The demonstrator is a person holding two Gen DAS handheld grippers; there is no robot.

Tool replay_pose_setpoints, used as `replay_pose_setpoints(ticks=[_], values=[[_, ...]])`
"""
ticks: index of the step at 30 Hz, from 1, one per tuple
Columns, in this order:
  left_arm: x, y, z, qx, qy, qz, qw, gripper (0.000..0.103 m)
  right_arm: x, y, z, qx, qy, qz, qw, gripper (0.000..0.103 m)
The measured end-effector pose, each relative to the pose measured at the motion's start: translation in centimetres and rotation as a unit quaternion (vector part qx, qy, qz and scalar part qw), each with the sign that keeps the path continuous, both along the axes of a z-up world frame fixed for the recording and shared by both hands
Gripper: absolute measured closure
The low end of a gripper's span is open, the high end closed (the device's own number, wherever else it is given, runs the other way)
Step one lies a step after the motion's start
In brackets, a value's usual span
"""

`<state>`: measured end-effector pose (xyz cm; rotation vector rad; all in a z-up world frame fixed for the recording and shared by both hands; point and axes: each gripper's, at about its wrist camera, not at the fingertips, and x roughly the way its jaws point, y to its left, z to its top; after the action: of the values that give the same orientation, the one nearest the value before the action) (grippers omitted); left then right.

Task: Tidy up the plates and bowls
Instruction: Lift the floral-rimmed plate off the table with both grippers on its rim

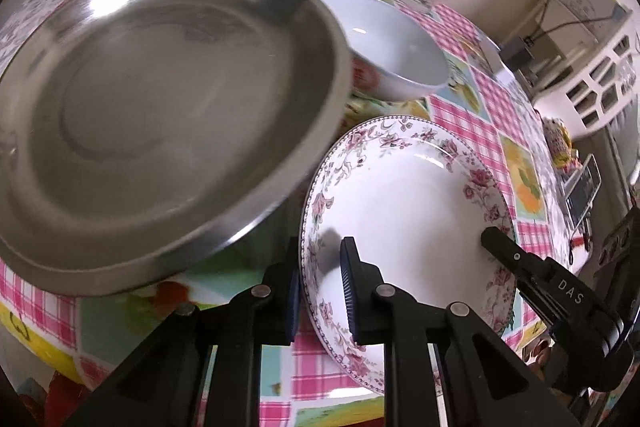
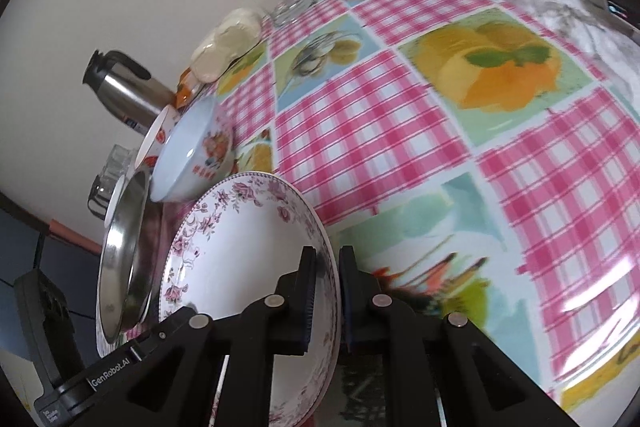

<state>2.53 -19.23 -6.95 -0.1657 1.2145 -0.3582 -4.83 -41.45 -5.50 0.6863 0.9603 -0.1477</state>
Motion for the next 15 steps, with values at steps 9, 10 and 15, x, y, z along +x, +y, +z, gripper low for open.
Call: replay_pose_setpoints(ticks=[9, 10, 15], values=[[0.2, 0.3, 0.0, -0.009, -0.004, -0.005, 0.9999, 0.084, -0.4, -0.5, -0.1, 0.003, -0.005, -0.010, 1.000, 0.091], [-0.1, 0.6, 0.1, -0.010, -0.005, -0.005, 0.9999, 0.084, -0.4, -0.5, -0.1, 0.002, -0.005, -0.010, 1.000, 0.091], [0.0, 0.6, 0.2, -0.007, -0.005, -0.004, 1.0000, 0.084, -0.2, -0.2, 0.0, -0.005, -0.005, -0.008, 1.000, 0.091]])
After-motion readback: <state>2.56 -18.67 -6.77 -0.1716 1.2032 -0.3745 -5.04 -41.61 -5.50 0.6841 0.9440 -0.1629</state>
